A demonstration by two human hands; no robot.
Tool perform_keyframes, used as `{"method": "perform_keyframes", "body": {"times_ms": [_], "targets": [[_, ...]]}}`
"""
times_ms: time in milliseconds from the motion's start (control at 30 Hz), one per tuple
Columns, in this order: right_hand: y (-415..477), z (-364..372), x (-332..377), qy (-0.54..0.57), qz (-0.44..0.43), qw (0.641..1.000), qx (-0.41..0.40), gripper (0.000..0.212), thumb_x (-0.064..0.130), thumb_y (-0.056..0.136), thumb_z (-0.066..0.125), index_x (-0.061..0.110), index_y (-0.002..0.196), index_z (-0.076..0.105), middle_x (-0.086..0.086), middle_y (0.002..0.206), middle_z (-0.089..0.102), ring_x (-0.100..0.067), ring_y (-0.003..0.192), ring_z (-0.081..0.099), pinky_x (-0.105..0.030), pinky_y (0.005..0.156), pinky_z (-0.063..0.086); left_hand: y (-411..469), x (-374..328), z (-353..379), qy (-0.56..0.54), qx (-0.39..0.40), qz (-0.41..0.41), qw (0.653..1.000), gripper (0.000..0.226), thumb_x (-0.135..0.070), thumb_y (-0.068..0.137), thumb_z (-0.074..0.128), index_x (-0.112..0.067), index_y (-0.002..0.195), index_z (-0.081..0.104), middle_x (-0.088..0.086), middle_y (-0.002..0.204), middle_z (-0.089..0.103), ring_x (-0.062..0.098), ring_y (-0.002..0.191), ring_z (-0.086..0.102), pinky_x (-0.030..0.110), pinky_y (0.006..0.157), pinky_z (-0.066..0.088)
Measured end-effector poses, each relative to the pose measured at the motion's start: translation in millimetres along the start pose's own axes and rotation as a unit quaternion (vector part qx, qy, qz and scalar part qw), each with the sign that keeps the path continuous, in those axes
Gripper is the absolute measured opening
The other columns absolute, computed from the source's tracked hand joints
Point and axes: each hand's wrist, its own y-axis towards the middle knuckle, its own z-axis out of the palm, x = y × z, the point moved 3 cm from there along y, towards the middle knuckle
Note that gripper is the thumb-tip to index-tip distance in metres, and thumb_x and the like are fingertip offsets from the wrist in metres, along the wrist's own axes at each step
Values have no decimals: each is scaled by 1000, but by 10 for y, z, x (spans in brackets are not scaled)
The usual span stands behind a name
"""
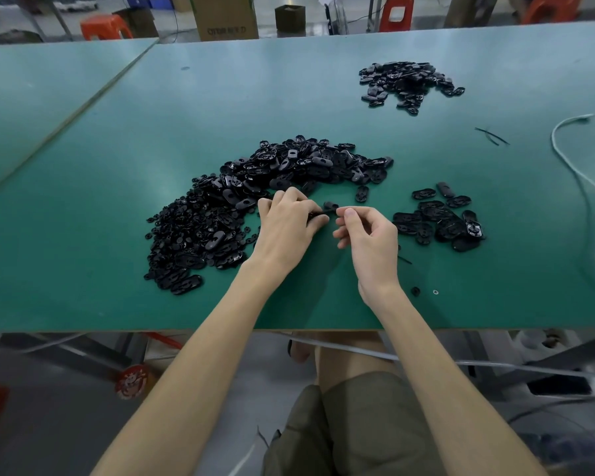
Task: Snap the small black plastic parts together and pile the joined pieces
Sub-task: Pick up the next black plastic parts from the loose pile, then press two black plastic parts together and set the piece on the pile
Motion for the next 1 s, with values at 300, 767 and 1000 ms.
{"method": "perform_keyframes", "body": {"times_ms": [300, 767, 1000], "targets": [[11, -25, -14, 12, -2, 1000, -6, 9, 11, 102, 61, 10, 102, 70, 9, 76, 73, -7, 69, 69, -22, 63, 54, -43, -24, -51, -93, -37, -47, 994, 14, -26, 103, 63, -24, 108, 75, -7, 103, 60, 25, 104, 54, 10, 87, 18], [3, -13, 6, 2, -18, 999, 36, 12, 7, 100, 66, 16, 100, 75, 4, 81, 76, -12, 73, 69, -22, 64, 53, -171, -107, -177, -273, -18, -68, 959, 8, -18, 96, 72, -19, 101, 79, -10, 87, 75, 7, 85, 69, 24, 84, 53], [-2, -13, 10, 22, -7, 999, 28, 10, 4, 100, 66, 10, 101, 74, 0, 82, 74, -10, 67, 68, -22, 61, 53, -129, 312, -391, 3, -16, -188, 982, 10, -28, 100, 65, -20, 102, 72, 3, 108, 67, 23, 104, 60, 43, 105, 39]]}}
